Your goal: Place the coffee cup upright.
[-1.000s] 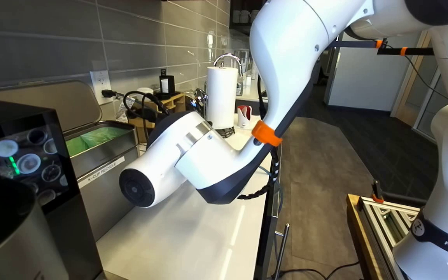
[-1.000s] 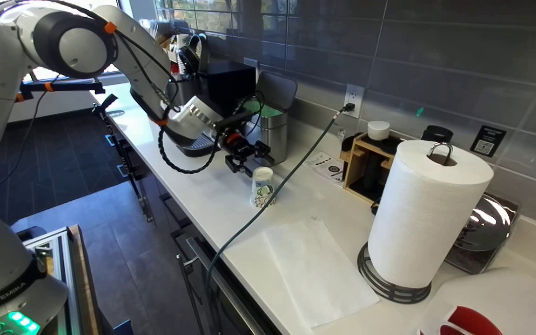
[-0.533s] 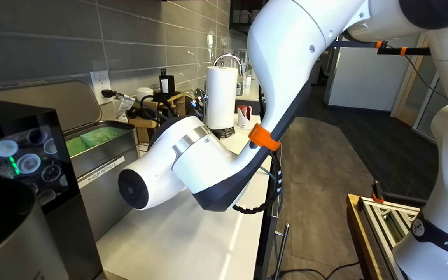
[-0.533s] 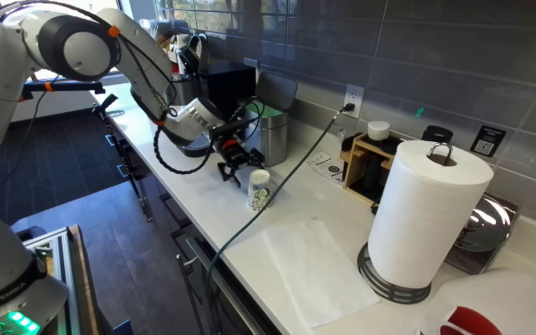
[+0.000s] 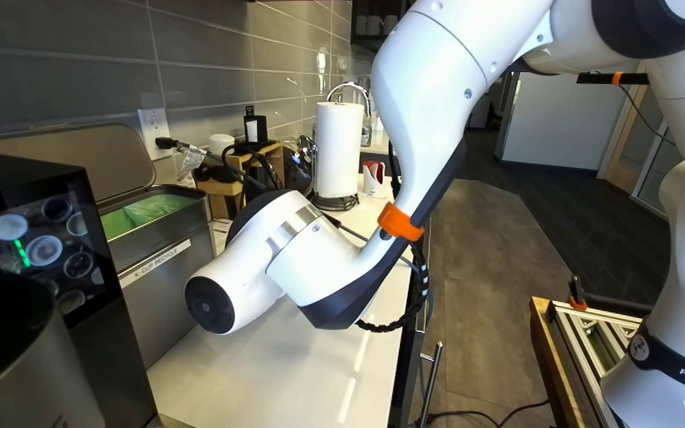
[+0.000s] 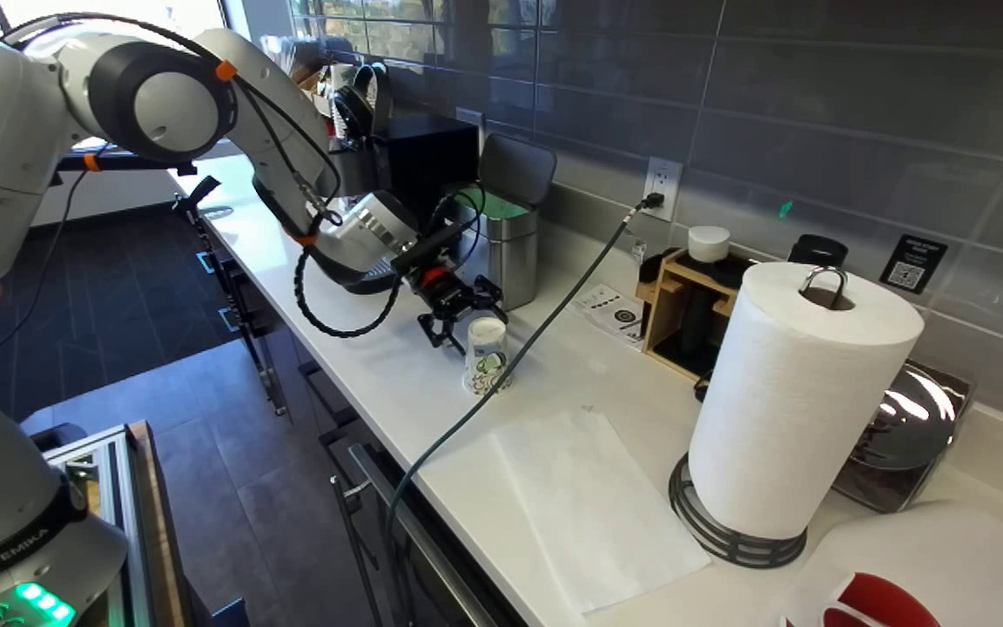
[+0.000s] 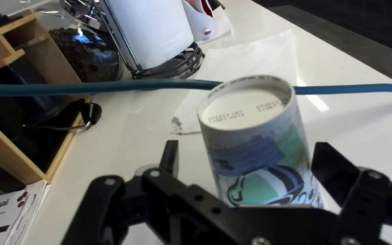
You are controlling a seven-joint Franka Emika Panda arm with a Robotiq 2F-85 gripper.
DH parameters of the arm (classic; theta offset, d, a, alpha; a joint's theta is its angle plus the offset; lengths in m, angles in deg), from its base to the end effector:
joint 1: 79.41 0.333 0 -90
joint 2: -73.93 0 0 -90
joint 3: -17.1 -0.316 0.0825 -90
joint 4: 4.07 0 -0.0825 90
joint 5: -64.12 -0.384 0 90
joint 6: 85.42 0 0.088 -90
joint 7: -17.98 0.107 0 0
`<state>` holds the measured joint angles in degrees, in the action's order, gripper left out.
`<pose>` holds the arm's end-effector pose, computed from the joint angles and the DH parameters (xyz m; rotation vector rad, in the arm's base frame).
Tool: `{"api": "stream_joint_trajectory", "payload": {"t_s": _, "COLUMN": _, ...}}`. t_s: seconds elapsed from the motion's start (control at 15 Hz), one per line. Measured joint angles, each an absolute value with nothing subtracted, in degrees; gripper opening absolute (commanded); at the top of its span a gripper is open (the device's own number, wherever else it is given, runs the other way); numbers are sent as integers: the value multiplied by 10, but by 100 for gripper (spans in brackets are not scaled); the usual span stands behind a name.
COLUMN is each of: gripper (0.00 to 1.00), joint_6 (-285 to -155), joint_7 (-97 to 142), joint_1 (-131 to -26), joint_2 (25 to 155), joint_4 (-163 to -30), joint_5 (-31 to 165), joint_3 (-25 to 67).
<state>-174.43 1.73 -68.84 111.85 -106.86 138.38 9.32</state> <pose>0.6002 0.0829 0.1958 1.5213 1.1173 -0.7988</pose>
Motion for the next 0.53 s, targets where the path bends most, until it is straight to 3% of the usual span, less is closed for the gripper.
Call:
{"api": "stream_joint_trajectory", "payload": {"t_s": 0.47, "gripper": 99, "joint_6": -1677, "joint_7": -6, "joint_1": -682, "joint_2": 1130, "joint_4": -1070, "joint_5": 1416, "joint_3": 99}}
{"api": "stream_joint_trajectory", "payload": {"t_s": 0.53, "gripper": 75, "joint_6": -1668, "joint_7": -15, "joint_1": -682, "joint_2": 1132, "joint_4": -1070, "joint_5": 1417, "joint_3": 99}}
